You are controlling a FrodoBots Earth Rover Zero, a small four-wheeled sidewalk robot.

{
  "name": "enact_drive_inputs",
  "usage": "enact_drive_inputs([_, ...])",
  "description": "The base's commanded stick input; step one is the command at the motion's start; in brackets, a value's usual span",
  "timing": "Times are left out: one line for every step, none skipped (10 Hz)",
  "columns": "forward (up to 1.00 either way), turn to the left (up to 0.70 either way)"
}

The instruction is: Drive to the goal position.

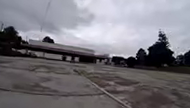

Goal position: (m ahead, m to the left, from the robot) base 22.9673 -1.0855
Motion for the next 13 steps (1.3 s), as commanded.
enact_drive_inputs([0.7, 0.0])
enact_drive_inputs([0.7, 0.0])
enact_drive_inputs([0.7, 0.0])
enact_drive_inputs([0.7, 0.0])
enact_drive_inputs([0.7, 0.0])
enact_drive_inputs([0.7, 0.0])
enact_drive_inputs([0.7, -0.17])
enact_drive_inputs([0.7, -0.35])
enact_drive_inputs([0.7, -0.35])
enact_drive_inputs([0.7, -0.35])
enact_drive_inputs([0.7, -0.35])
enact_drive_inputs([0.7, -0.35])
enact_drive_inputs([0.7, -0.35])
